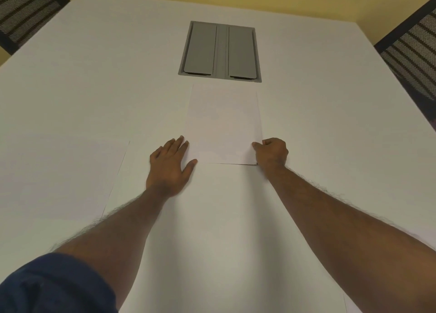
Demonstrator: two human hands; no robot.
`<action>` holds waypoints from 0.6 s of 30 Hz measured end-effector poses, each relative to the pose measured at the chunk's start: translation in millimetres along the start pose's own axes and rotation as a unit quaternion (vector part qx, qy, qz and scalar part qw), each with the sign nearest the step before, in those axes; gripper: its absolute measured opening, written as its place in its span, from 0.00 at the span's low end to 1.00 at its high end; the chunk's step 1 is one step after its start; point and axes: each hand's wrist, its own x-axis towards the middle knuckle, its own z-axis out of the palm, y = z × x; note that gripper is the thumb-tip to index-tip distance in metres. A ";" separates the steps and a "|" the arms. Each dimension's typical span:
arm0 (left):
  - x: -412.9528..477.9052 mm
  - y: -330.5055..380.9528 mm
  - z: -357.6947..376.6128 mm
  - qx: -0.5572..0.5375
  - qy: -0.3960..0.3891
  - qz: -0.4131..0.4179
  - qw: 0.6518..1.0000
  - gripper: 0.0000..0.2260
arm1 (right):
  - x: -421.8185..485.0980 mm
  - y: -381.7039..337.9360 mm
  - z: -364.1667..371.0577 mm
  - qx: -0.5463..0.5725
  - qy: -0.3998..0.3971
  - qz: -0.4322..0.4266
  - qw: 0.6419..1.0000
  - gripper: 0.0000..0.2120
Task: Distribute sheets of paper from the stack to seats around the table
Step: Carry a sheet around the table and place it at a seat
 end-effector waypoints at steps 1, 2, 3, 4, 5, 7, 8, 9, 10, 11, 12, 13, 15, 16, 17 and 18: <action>0.0 -0.2 0.5 0.000 0.000 -0.001 1.000 0.26 | 1.0 0.8 -1.4 0.003 0.007 0.001 1.000 0.08; -0.1 -0.6 1.0 0.000 0.000 -0.002 1.000 0.26 | 2.2 1.2 -3.2 0.008 0.014 0.003 1.000 0.09; -0.1 -0.7 1.4 -0.001 -0.001 -0.003 1.000 0.26 | 3.9 1.7 -5.7 0.014 0.022 0.003 1.000 0.10; 0.1 -0.8 1.4 -0.001 -0.002 -0.003 1.000 0.26 | 5.5 2.1 -8.9 0.021 0.029 0.003 0.999 0.09; 0.2 -1.2 1.3 -0.001 -0.004 -0.004 1.000 0.26 | 6.5 2.3 -12.4 0.027 0.035 0.004 0.999 0.09; 0.4 -1.6 0.5 -0.002 -0.006 -0.002 1.000 0.26 | 7.9 3.5 -18.7 0.043 0.037 0.007 0.998 0.08; 0.3 -1.3 -0.3 -0.003 -0.006 -0.001 1.000 0.26 | 7.9 4.4 -21.6 0.054 0.031 0.008 0.998 0.09; 0.0 -0.4 -1.5 -0.006 -0.007 -0.002 1.000 0.26 | 6.9 5.5 -24.4 0.069 0.021 0.011 0.997 0.10; -0.5 1.1 -3.1 -0.010 -0.010 -0.004 1.000 0.26 | 5.6 6.1 -27.5 0.088 0.012 0.018 0.996 0.10; -1.0 2.6 -5.2 -0.014 -0.017 -0.007 1.000 0.27 | 3.6 6.2 -31.0 0.111 0.003 0.029 0.993 0.10; -0.3 3.6 -7.4 -0.023 -0.028 -0.010 0.999 0.28 | 1.6 5.6 -34.9 0.135 -0.005 0.038 0.990 0.10; 1.0 3.6 -10.0 -0.037 -0.046 -0.013 0.998 0.29 | -0.2 4.9 -38.8 0.156 -0.013 0.043 0.987 0.09; 3.3 3.2 -18.7 -0.083 -0.094 -0.020 0.992 0.32 | -4.3 2.0 -46.8 0.192 -0.026 0.045 0.980 0.08; 4.1 4.1 -24.1 -0.111 -0.113 -0.026 0.987 0.33 | -6.2 0.0 -50.8 0.208 -0.032 0.048 0.976 0.09; 5.2 6.6 -30.1 -0.142 -0.122 -0.038 0.982 0.33 | -8.5 -1.9 -54.7 0.222 -0.039 0.052 0.973 0.10; 6.6 11.5 -36.7 -0.177 -0.120 -0.059 0.975 0.33 | -11.3 -3.9 -58.8 0.234 -0.047 0.055 0.969 0.11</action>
